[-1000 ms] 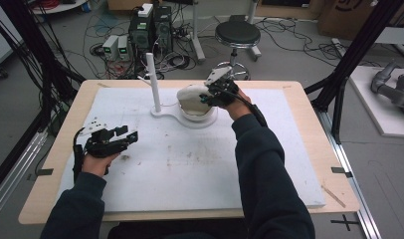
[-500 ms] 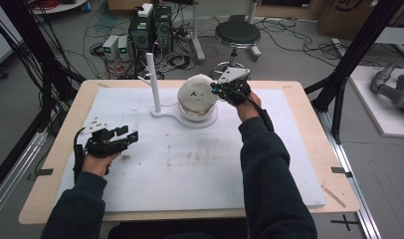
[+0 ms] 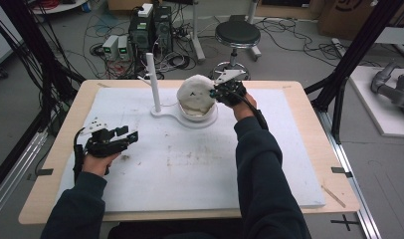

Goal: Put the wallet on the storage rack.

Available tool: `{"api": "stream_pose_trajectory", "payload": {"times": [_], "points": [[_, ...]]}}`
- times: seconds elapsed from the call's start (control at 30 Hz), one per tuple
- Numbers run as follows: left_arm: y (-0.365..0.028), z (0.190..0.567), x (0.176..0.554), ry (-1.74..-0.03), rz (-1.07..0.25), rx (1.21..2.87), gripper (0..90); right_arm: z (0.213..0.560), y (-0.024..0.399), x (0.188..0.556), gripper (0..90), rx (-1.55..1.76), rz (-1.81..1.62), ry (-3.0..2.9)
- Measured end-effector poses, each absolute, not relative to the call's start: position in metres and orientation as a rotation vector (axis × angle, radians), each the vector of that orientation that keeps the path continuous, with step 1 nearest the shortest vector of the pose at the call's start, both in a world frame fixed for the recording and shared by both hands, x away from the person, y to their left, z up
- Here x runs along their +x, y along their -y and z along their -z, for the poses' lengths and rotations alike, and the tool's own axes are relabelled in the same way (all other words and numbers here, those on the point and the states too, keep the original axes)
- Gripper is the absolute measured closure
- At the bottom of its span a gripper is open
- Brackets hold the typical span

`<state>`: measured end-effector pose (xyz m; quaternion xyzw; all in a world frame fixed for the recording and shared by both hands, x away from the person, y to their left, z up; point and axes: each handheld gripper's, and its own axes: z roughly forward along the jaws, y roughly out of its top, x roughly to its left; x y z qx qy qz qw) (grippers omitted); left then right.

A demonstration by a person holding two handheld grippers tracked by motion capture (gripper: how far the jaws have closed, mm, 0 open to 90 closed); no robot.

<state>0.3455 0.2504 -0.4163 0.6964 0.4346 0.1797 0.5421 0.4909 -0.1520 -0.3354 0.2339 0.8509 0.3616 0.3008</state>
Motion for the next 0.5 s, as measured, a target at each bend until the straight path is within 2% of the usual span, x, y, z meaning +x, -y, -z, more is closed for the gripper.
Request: {"api": "stream_pose_trajectory", "payload": {"times": [0.27,0.5], "points": [[-0.249,0.417,0.346,-1.030,-0.422,1.656,44.7,0.324,0.148,0.479,81.7,0.472,-0.814,-2.215],[-0.250,0.417,0.346,-1.034,-0.422,1.653,44.8,0.345,0.123,0.483,81.7,0.432,-0.691,-2.265]]}}
